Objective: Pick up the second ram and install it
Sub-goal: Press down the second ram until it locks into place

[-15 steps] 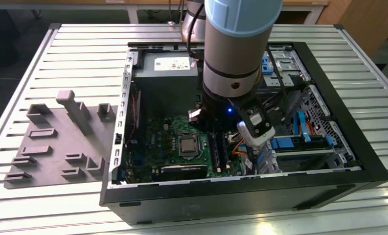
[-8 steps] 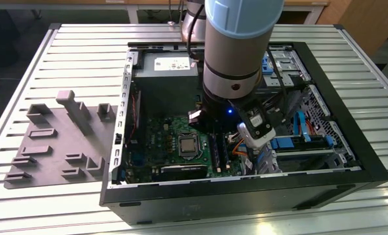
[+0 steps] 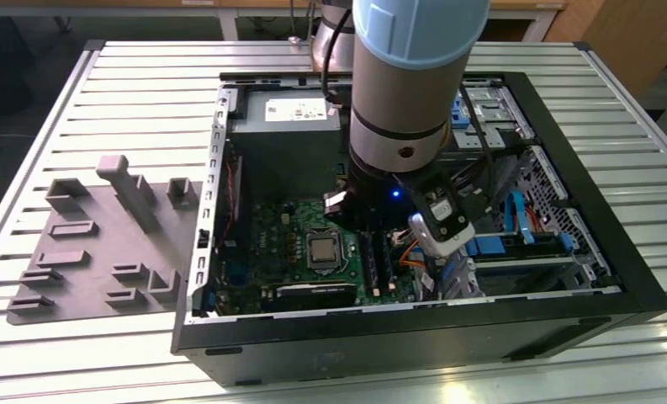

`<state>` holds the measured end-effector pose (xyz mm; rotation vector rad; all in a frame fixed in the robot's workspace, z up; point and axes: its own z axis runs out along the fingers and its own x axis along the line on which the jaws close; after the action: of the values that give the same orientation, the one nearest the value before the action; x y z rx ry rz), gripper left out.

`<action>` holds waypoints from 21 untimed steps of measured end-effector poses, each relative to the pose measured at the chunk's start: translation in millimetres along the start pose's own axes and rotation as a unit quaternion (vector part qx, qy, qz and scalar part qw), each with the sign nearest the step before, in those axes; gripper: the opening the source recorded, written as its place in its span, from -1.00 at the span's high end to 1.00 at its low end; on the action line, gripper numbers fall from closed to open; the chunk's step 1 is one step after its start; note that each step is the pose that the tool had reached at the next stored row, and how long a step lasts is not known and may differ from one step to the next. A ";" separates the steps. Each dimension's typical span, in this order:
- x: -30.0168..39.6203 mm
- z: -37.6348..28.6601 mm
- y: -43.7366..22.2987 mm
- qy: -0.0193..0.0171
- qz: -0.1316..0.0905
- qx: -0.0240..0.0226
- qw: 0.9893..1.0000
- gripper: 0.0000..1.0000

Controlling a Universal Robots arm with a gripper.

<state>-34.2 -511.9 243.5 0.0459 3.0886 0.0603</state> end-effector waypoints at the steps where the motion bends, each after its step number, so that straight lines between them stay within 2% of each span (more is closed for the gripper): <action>1: 0.0 0.1 -0.4 0.000 0.000 0.000 1.000 0.79; 21: -0.1 3.0 -8.1 0.000 0.000 0.000 1.000 0.79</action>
<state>-34.2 -519.9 240.2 0.0459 3.0886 0.0604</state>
